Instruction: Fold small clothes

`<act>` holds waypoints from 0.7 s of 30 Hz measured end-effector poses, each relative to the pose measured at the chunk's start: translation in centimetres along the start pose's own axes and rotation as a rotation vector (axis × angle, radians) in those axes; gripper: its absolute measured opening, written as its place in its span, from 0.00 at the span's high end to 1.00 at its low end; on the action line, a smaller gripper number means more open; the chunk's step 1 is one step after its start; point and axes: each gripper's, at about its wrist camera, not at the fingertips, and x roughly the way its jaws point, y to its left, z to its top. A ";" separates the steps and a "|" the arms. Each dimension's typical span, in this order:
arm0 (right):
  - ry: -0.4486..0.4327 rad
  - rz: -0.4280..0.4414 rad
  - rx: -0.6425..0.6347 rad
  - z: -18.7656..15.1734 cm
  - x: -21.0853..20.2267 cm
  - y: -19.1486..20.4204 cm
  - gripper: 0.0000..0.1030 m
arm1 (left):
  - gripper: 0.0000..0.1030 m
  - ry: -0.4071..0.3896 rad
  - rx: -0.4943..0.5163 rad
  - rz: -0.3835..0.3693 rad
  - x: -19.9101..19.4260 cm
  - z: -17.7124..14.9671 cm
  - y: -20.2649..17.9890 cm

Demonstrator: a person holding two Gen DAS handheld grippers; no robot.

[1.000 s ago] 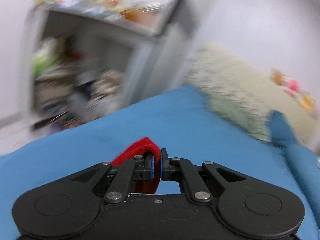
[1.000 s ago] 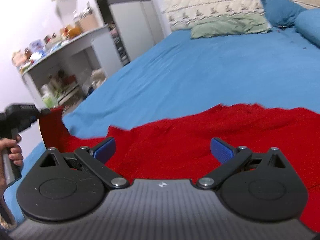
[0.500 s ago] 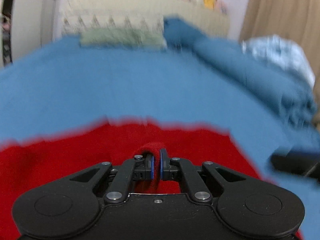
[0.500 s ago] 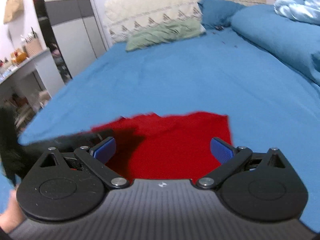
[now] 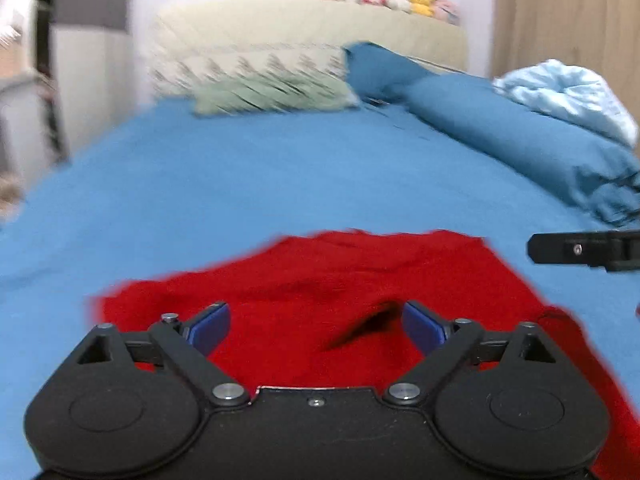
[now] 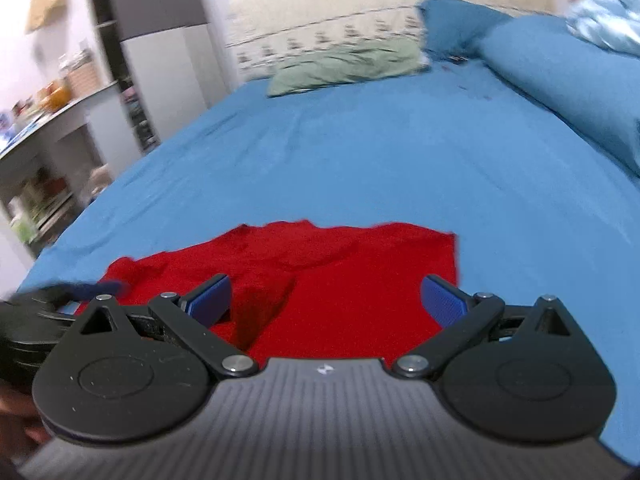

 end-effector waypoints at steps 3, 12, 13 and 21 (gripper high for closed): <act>0.058 0.030 -0.181 -0.1 2.2 3.4 0.00 | 0.08 -0.010 0.010 0.138 -2.3 -2.1 3.4; 0.155 -0.114 -0.698 -2.7 12.3 11.9 0.10 | 0.20 0.181 -0.157 0.265 1.3 -6.6 10.0; 0.176 -0.130 -0.733 -2.9 13.4 12.1 0.26 | 0.20 0.187 -0.170 0.260 0.4 -7.5 10.5; -0.009 -0.199 -0.237 -1.5 10.4 6.0 0.69 | 0.27 0.185 -0.200 0.237 1.0 -7.4 11.1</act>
